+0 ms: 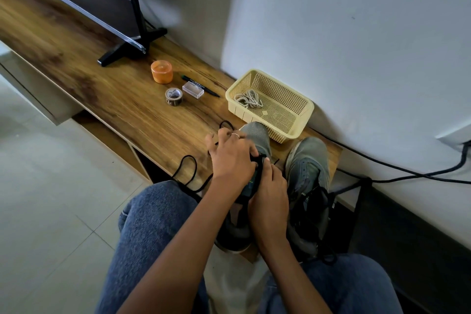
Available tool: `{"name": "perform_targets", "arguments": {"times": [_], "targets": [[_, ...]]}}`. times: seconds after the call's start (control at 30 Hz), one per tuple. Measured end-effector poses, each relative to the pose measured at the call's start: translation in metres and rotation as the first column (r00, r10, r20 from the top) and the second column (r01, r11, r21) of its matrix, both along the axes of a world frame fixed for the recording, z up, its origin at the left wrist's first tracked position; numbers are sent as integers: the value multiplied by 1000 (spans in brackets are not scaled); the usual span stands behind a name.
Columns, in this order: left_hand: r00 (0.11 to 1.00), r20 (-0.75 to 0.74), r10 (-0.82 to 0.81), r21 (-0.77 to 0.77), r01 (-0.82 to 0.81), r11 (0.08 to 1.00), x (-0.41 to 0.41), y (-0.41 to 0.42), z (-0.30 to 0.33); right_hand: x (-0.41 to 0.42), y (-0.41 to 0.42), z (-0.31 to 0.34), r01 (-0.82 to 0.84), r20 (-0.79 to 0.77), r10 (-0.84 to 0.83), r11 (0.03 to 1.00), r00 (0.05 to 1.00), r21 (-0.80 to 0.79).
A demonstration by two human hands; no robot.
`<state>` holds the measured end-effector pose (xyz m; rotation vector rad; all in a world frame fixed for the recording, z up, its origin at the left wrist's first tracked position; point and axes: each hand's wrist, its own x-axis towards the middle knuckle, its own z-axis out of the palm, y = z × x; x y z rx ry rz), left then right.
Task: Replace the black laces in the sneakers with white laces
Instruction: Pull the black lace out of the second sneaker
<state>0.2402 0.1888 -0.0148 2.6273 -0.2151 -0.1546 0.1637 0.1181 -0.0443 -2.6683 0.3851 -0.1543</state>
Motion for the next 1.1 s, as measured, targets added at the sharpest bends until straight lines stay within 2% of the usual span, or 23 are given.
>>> {"name": "perform_targets", "arguments": {"times": [0.2, 0.27, 0.43, 0.57, 0.63, 0.67, 0.73, 0.77, 0.8, 0.83, 0.9, 1.0, 1.1], "targets": [[996, 88, 20, 120, -30, 992, 1, -4, 1, 0, 1, 2, -2, -2, 2, 1000, 1000, -4], [991, 129, 39, 118, -55, 992, 3, -4, -1, 1, 1, 3, 2, -14, -2, 1000, 1000, -9], [946, 232, 228, -10, -232, 973, 9, 3, -4, 1, 2, 3, 4, -39, -5, 1000, 999, -27], [859, 258, 442, -241, -386, 890, 13, 8, 1, 0, 2, 0, 13, -47, -15, 999, 999, -35], [785, 195, 588, -411, -478, 776, 15, 10, 5, 0, 2, 1, 18, -48, -20, 999, 999, -34], [737, 102, 668, -518, -534, 669, 17, 11, 8, 0, 1, 1, 19, -50, -21, 999, 999, -32], [621, -159, 767, -665, -642, 381, 19, 16, 15, 0, 1, 1, 21, -57, -23, 999, 998, -24], [576, -253, 777, -685, -674, 276, 20, 17, 16, 0, 1, 1, 24, -63, -25, 1000, 998, -19], [557, -297, 775, -683, -692, 236, 19, 18, 18, 0, 0, 1, 27, -69, -28, 1000, 997, -15], [563, -306, 768, -674, -698, 243, 20, 18, 18, 0, -1, 1, 28, -75, -29, 1000, 997, -13], [618, -270, 738, -657, -679, 328, 20, 18, 17, 1, -2, 1, 26, -89, -26, 1000, 996, -5], [742, -179, 647, -596, -605, 529, 20, 15, 13, 1, -2, 1, 25, -87, -25, 1000, 996, -3], [870, -130, 475, -454, -479, 752, 17, 11, 13, 2, -1, -1, 25, -78, -25, 1000, 997, -5]]}}
